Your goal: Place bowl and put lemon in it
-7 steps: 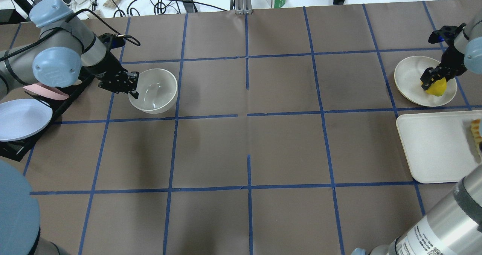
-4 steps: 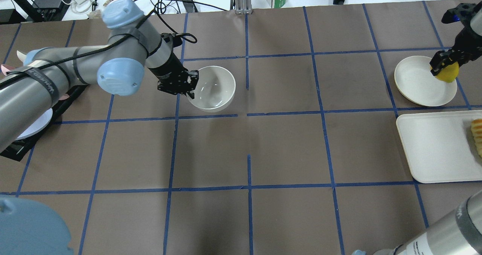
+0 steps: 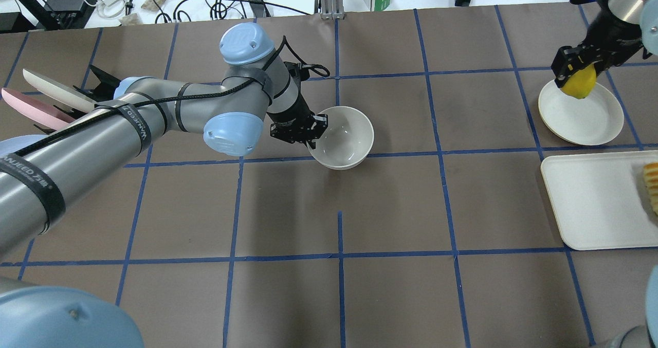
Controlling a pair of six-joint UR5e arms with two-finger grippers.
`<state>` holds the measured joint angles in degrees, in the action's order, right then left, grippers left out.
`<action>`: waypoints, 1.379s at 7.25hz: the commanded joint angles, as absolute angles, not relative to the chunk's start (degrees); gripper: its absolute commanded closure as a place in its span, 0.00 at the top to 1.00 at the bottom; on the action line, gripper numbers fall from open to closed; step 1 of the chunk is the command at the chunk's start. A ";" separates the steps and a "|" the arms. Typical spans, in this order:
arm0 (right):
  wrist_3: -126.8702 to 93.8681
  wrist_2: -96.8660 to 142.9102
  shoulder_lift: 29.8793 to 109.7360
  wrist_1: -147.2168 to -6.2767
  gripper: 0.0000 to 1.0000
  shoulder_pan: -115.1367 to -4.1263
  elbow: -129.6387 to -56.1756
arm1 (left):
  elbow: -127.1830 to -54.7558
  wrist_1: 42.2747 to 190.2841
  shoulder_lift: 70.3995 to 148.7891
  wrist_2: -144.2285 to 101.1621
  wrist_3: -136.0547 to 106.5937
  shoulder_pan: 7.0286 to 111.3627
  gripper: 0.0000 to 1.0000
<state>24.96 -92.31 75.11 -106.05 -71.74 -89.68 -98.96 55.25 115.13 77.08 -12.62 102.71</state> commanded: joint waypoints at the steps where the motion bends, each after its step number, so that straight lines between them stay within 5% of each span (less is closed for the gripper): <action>1: 13.76 -92.20 77.08 -103.72 0.14 -80.03 -89.65 | -99.23 52.39 116.71 79.69 -11.78 103.27 0.54; 2: 7.27 -91.07 76.99 -103.80 0.15 -84.24 -89.65 | -98.18 52.21 116.37 86.85 -11.26 102.84 0.80; 4: -6.44 -86.68 75.77 -104.76 0.14 -92.07 -89.65 | -97.82 53.43 113.66 88.15 -10.81 101.43 0.96; 10: -19.96 -85.69 62.70 -121.25 0.14 -109.76 -89.74 | -88.33 89.26 96.18 88.77 -1.42 91.86 0.99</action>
